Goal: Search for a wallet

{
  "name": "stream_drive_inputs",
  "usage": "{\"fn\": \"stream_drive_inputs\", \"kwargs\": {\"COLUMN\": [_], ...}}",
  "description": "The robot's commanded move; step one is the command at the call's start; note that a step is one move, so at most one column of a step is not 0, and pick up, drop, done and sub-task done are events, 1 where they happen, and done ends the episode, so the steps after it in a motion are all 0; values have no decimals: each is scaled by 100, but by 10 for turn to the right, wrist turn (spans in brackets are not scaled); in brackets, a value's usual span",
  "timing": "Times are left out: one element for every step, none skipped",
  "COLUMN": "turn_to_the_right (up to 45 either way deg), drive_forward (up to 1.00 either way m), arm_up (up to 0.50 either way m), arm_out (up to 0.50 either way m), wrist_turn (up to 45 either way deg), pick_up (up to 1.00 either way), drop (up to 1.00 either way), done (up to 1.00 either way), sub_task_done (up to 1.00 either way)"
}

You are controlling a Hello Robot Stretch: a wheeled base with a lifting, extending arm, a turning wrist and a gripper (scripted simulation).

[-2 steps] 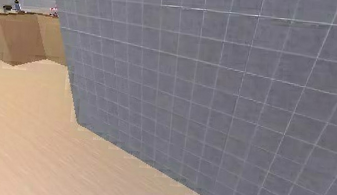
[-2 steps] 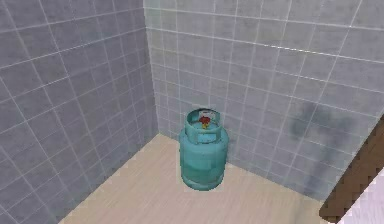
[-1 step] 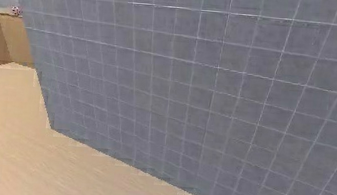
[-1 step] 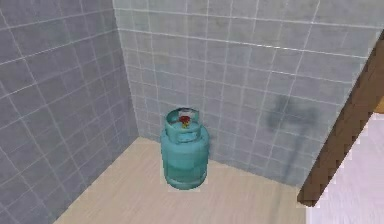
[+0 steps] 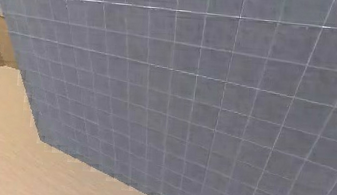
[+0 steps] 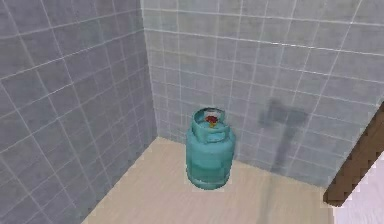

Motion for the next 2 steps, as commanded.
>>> {"fn": "stream_drive_inputs", "kwargs": {"turn_to_the_right": [-450,-60], "drive_forward": [0,0], "arm_up": [0,0], "arm_out": [0,0], "wrist_turn": [0,0], "pick_up": [0,0], "drop": [0,0], "done": [0,0], "sub_task_done": [0,0]}}
